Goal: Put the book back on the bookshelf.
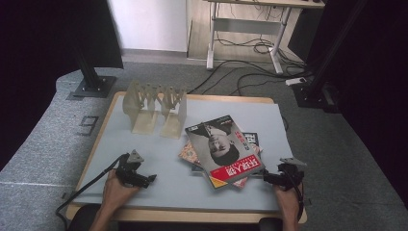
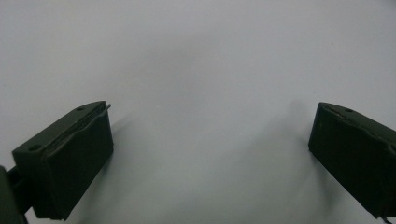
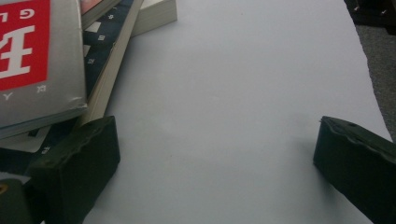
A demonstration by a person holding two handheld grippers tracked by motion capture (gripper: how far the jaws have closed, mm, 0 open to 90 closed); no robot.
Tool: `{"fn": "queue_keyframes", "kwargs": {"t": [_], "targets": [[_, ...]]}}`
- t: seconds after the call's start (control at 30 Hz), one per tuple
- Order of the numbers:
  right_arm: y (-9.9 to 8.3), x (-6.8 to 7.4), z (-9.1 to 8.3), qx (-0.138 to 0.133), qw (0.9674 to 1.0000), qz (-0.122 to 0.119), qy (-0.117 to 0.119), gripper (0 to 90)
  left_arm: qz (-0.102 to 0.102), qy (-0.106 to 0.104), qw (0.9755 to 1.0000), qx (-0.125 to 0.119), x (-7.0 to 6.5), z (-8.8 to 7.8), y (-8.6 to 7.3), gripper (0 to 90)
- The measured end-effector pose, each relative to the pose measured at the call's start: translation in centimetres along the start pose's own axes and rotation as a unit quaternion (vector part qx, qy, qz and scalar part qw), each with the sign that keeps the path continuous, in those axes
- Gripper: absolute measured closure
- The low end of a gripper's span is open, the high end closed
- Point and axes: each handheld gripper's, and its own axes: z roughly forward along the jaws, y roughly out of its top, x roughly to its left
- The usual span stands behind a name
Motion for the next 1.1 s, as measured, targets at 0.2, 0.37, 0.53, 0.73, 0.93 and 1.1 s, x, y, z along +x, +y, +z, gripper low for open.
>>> {"fn": "queue_keyframes", "kwargs": {"t": [0.2, 0.37, 0.53, 0.73, 0.93, 1.1], "targets": [[-0.3, -0.3, -0.6, -0.001, 0.9998, -0.002, 0.017, 4.2, -0.002, -0.002, 1.0000, 0.000, 0.1, -0.1, 0.1, 0.1], [-0.3, -0.5, -1.2, -0.005, 0.9993, 0.009, 0.035, 7.1, -0.006, -0.010, 0.9999, 0.003, 0.2, -0.3, 0.2, 1.3], [-0.1, -0.5, -2.0, -0.011, 0.9993, 0.005, 0.035, 7.7, -0.006, -0.021, 0.9998, -0.002, 0.1, -0.5, 0.7, 3.0], [0.0, -0.8, -2.9, -0.008, 0.9988, 0.000, 0.048, 10.0, 0.006, -0.031, 0.9994, -0.012, -0.3, -0.6, 1.7, 2.9], [0.5, -0.1, -3.7, -0.016, 0.9971, -0.013, 0.074, 12.4, 0.017, -0.045, 0.9986, -0.020, -1.1, -0.5, 3.2, 3.5], [1.1, 0.8, -4.1, -0.022, 0.9960, -0.023, 0.084, 12.9, 0.025, -0.054, 0.9977, -0.033, -1.5, -0.3, 4.9, 4.7]]}}
